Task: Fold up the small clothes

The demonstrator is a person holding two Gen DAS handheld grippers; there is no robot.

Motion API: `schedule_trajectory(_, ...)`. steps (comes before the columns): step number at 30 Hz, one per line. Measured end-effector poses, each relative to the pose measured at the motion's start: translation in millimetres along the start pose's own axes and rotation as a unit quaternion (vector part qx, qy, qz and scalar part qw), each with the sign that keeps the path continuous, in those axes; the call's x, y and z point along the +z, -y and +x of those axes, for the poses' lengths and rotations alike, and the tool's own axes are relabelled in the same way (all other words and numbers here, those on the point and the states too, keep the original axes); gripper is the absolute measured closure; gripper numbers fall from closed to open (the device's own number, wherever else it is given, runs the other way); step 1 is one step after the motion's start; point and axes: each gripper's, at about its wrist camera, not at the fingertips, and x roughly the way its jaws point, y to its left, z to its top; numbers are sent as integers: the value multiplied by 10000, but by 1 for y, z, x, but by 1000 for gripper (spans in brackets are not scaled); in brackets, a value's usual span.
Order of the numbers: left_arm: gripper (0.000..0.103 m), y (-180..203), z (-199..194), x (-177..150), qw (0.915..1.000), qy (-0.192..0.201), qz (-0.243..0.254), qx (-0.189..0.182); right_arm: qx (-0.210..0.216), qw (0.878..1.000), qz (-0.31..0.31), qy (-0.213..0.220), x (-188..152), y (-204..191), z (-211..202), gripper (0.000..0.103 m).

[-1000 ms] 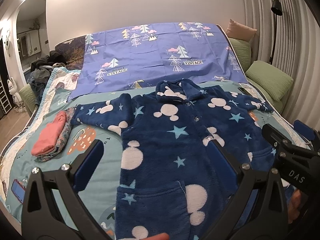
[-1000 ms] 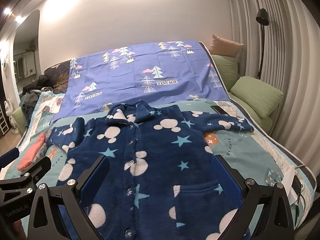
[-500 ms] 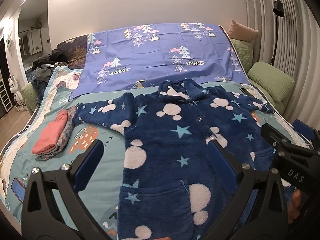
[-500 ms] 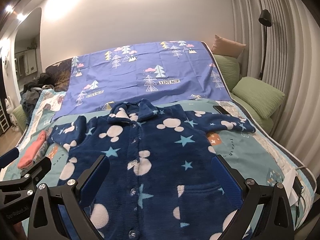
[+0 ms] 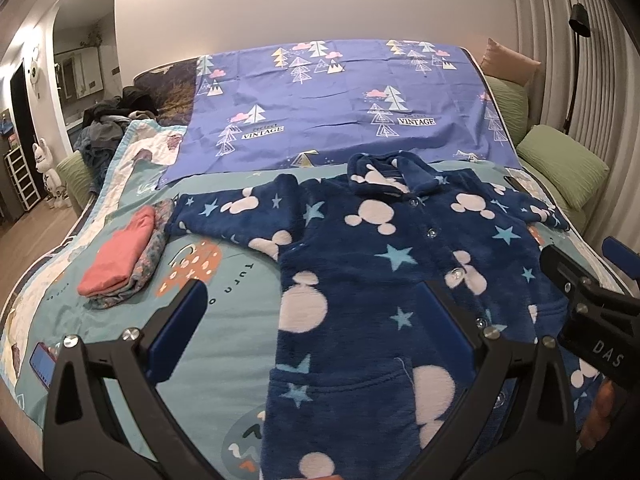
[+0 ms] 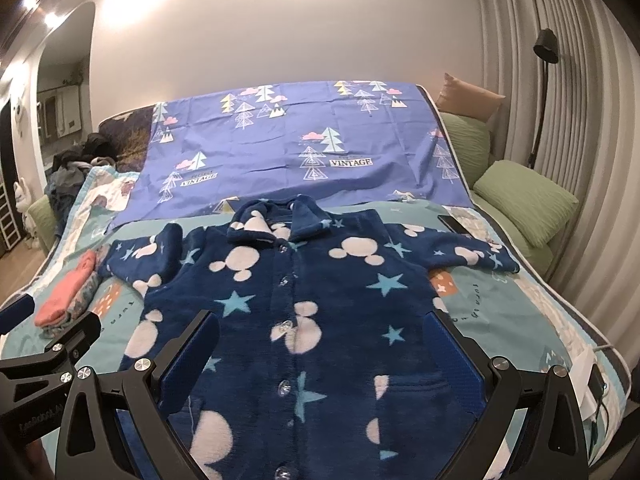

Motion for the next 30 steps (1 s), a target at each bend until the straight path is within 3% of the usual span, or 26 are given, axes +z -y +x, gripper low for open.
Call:
schedule_trajectory(16, 0, -40, 32, 4, 9994, -134, -313, -98, 144, 9985, -524, -75, 24, -49, 27, 0)
schedule_trajectory(21, 0, -73, 69, 21, 9959, -323, -631, -570, 272, 9979, -583, -59, 45, -61, 45, 0)
schedule_trajectory(26, 1, -139, 142, 33, 9841, -672, -1465, -751, 569, 9963, -631, -92, 57, -72, 64, 0)
schedule_trajectory(30, 8, -198, 206, 26, 9605, -1145, -2364, -921, 748, 9946, -679, -238, 59, -82, 88, 0)
